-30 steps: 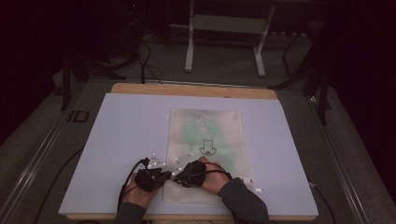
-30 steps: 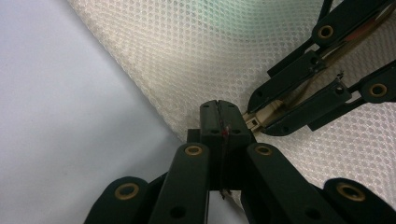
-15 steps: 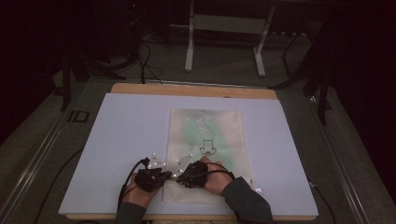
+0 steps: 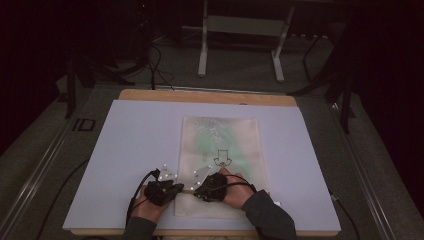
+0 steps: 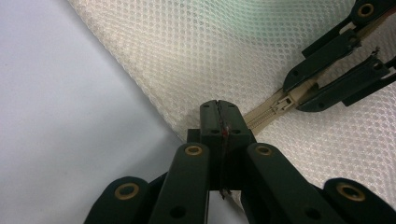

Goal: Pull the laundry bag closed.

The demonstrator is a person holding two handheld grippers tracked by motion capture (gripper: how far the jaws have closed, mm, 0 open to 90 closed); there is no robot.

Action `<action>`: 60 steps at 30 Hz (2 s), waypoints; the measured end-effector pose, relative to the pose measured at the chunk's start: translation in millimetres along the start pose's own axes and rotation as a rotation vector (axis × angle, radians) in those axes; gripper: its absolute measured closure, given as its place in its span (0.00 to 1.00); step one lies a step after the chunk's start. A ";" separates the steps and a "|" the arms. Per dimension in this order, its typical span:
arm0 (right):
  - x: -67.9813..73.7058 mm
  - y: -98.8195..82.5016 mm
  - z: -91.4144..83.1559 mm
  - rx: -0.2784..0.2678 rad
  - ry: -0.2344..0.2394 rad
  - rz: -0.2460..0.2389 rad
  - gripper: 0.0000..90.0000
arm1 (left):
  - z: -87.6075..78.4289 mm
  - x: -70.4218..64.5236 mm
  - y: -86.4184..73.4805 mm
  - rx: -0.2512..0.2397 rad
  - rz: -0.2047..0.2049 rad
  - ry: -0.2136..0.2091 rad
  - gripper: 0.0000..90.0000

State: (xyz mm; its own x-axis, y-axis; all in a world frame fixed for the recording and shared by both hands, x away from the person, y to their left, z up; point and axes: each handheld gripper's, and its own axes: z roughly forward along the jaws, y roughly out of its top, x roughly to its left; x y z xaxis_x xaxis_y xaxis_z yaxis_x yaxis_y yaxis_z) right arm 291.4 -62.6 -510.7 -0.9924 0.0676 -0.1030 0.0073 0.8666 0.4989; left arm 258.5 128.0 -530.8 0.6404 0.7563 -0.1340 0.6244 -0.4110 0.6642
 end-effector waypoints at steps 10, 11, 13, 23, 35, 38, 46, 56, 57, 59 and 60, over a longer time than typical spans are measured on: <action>0.6 -5.0 -4.3 0.008 0.002 0.000 0.92 | 0.1 0.2 -0.1 -0.001 -0.003 -0.002 0.99; 0.6 -5.8 -4.9 0.010 0.002 0.000 0.92 | 0.1 0.2 -0.1 -0.001 -0.003 -0.002 0.99; 0.0 -6.5 -5.8 0.011 0.003 -0.001 0.92 | 0.0 0.3 -0.1 -0.001 -0.003 -0.002 0.99; -0.5 -10.4 -9.9 0.024 0.007 -0.004 0.92 | 0.1 0.7 -0.2 -0.003 -0.008 -0.005 0.99; 0.5 -11.0 -12.0 0.039 0.006 -0.011 0.92 | 0.0 0.9 -0.3 -0.002 -0.009 -0.007 0.99; 0.6 -12.5 -13.8 0.039 0.003 -0.011 0.92 | 0.0 1.0 -0.2 -0.001 -0.007 -0.007 0.99; 0.7 -17.5 -16.8 0.050 0.006 -0.008 0.92 | -0.1 1.1 -0.2 0.000 -0.007 -0.007 0.99; 0.6 -19.7 -18.3 0.051 0.008 -0.007 0.92 | -0.1 1.1 -0.2 0.000 -0.007 -0.007 0.99; 0.7 -20.1 -18.8 0.054 0.006 -0.007 0.92 | -0.1 1.2 -0.2 0.000 -0.007 -0.007 0.99; 0.4 -21.3 -19.9 0.053 0.008 -0.005 0.92 | 0.0 1.3 -0.2 0.000 -0.007 -0.008 0.99; 0.4 -22.1 -20.4 0.051 0.008 -0.004 0.92 | 0.1 1.1 -0.2 -0.002 -0.010 -0.008 1.00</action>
State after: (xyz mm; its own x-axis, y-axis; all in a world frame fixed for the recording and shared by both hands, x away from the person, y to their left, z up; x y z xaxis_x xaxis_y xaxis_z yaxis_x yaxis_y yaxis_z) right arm 288.4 -91.8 -504.2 -0.9933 0.0601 -0.0984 0.0090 0.8910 0.4539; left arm 259.2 128.9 -531.1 0.6380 0.7560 -0.1463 0.6297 -0.4029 0.6642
